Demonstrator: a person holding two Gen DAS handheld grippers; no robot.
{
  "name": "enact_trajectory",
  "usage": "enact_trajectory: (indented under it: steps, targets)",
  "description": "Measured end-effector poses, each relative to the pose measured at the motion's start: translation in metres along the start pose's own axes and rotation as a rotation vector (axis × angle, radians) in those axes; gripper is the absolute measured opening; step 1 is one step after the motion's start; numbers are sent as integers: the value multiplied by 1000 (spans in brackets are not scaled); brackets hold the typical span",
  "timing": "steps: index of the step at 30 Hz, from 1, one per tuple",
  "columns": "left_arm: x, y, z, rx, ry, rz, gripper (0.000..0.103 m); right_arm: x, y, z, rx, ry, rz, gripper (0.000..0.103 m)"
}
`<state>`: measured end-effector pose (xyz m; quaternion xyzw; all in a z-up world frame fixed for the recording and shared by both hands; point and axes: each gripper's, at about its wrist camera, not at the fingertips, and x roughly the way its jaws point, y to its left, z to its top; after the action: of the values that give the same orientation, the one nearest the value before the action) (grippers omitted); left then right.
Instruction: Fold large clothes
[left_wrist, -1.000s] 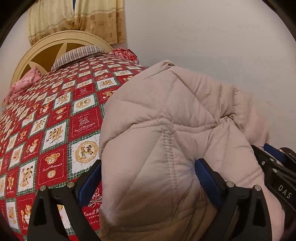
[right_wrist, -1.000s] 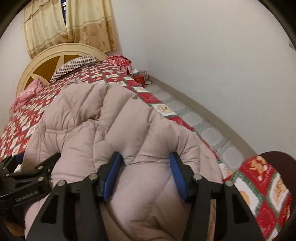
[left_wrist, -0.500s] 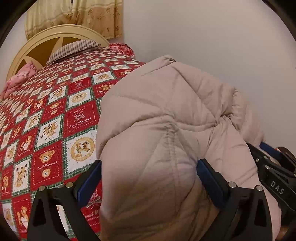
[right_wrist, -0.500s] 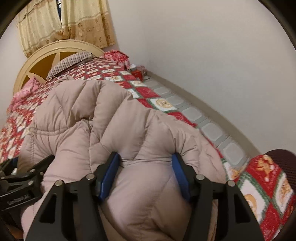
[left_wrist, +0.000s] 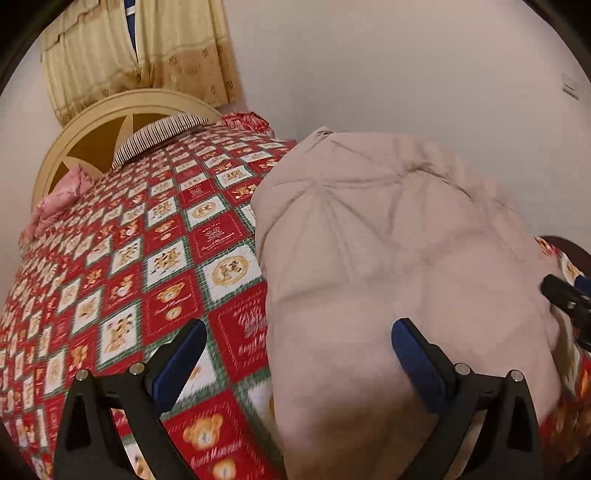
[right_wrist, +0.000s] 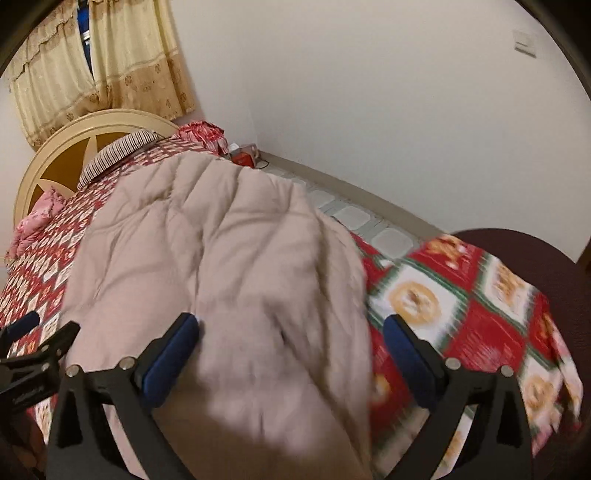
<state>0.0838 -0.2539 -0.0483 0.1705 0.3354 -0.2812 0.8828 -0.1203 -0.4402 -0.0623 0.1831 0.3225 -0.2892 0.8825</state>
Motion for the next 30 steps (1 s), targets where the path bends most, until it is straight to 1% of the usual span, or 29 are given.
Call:
enact_trajectory:
  steps: [4, 6, 8, 13, 14, 16, 18, 22, 24, 26, 28, 30]
  targets:
    - [-27, -2, -17, -2, 7, 3, 101, -42, 1, -20, -50, -44, -1, 102]
    - [-37, -1, -25, -7, 16, -19, 101, -61, 0, -32, -63, -65, -5, 102]
    - [-49, -2, -32, -1, 8, -43, 101, -79, -1, -44, -74, -94, -13, 102]
    - [-82, -6, -48, 29, -42, -35, 101, -107, 3, -60, -116, -125, -25, 102]
    - [-89, -6, -50, 31, -53, -37, 101, -115, 5, -62, -121, -138, -27, 102]
    - [-101, -7, -52, 36, -77, -37, 101, -132, 9, -63, -130, -190, -29, 103]
    - [-117, -8, -54, 45, -125, 4, 101, -149, 13, -59, -130, -252, -19, 103]
    - [-146, -7, -53, 48, -212, 76, 101, -168, 25, -58, -119, -321, 19, 103]
    - [-159, -3, -53, 32, -250, 76, 101, -175, 30, -59, -120, -352, 37, 103]
    - [-170, 2, -51, 9, -278, 56, 101, -182, 36, -60, -129, -383, 45, 103]
    - [-177, 6, -50, -4, -289, 35, 101, -188, 40, -59, -138, -412, 46, 103]
    - [-183, 8, -50, -16, -292, 32, 101, -193, 43, -57, -140, -437, 50, 103]
